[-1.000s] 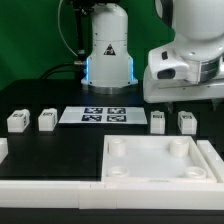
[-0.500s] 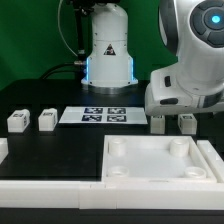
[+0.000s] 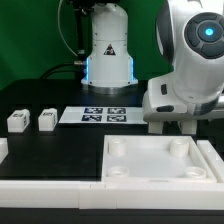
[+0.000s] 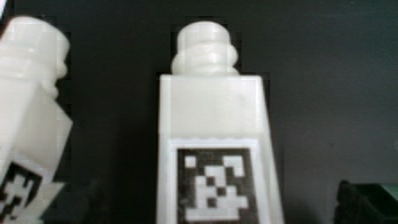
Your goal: Assemble one leg
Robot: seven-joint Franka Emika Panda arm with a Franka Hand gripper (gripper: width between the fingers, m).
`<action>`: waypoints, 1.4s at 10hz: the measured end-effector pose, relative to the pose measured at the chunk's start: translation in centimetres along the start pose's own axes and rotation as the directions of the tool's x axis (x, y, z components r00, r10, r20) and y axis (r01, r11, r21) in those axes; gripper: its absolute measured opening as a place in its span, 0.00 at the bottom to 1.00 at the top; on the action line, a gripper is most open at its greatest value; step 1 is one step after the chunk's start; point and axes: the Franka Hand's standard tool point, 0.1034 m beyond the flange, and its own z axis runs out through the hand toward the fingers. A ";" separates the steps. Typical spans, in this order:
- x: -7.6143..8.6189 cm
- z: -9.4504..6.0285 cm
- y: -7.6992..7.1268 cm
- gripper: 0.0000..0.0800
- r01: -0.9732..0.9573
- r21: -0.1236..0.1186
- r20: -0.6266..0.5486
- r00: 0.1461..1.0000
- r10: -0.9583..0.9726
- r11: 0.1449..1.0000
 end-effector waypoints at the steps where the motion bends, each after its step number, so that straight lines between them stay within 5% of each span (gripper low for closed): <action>1: 0.0 0.3 0.1 0.81 -0.002 -0.001 -0.002 1.000 0.002 1.000; 2: -0.1 0.4 0.1 0.81 -0.005 -0.002 0.001 1.000 0.005 1.000; 4: -0.1 0.4 0.2 0.51 -0.005 -0.001 0.001 1.000 0.005 1.000; 5: -0.1 0.4 0.2 0.51 -0.006 -0.001 0.001 1.000 0.006 1.000; 6: -0.1 0.4 0.3 0.36 -0.007 0.000 0.001 1.000 0.007 1.000; 10: -0.3 0.0 0.3 0.36 -0.006 0.000 0.006 1.000 0.006 1.000; 14: -3.7 -8.1 0.8 0.36 -0.023 0.015 0.027 0.999 0.022 1.000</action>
Offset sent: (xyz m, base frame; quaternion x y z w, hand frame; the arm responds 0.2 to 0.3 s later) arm -0.0014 -0.0021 0.0006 -0.0035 -0.0006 -0.0034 1.0000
